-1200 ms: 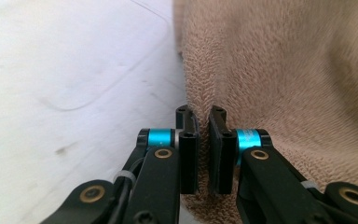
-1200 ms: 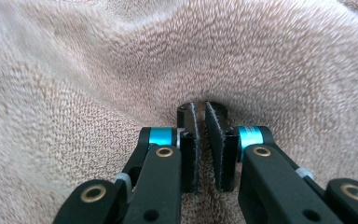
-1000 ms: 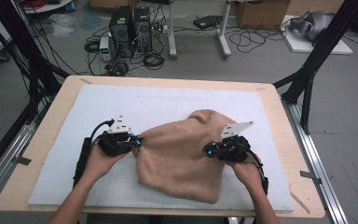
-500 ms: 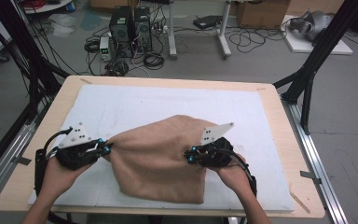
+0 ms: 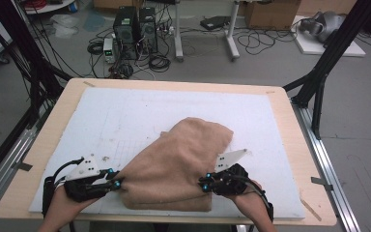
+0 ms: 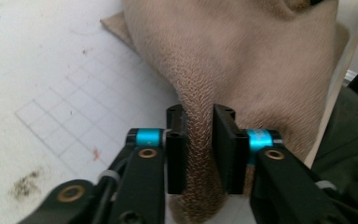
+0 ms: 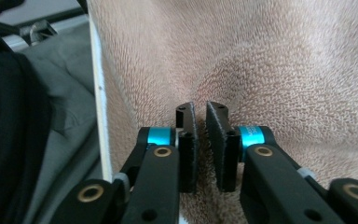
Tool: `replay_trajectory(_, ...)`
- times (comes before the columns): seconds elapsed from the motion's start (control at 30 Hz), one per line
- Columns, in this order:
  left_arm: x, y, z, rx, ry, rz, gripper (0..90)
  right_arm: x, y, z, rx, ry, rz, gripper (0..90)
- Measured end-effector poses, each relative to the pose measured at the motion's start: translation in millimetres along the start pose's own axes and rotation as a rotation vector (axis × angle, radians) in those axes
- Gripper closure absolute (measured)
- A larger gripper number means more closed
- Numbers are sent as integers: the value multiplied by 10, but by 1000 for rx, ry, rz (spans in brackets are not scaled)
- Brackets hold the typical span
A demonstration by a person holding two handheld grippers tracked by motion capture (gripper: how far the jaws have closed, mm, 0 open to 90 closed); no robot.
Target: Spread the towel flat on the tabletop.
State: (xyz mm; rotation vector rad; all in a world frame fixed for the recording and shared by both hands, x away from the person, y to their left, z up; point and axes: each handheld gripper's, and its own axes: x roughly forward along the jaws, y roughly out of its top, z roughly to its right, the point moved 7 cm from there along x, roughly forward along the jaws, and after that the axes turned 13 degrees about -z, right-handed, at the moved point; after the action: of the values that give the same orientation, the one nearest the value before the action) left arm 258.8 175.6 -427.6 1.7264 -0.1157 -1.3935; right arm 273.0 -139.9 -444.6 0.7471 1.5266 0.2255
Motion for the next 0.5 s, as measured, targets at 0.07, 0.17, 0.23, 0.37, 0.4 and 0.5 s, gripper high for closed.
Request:
replay_trajectory(0.07, -44, 122, -18, 11, -12, 20, 646, -113, 74, 7, -3, -9, 43, 740)
replay_trajectory(0.17, -78, 351, -112, 25, -6, 45, 605, -261, 165, 62, -1, -26, 90, 677)
replay_trajectory(0.23, -78, 406, -150, 26, 1, 53, 590, -312, 197, 97, 2, -34, 108, 655)
replay_trajectory(0.37, -44, 587, -293, -3, -5, 81, 542, -422, 279, 343, 25, -95, 125, 618)
replay_trajectory(0.4, -23, 628, -324, -7, -6, 86, 542, -422, 279, 343, 25, -95, 125, 618)
replay_trajectory(0.5, 91, 683, -392, 0, 15, 80, 524, -331, 317, 487, 35, -110, 101, 564)
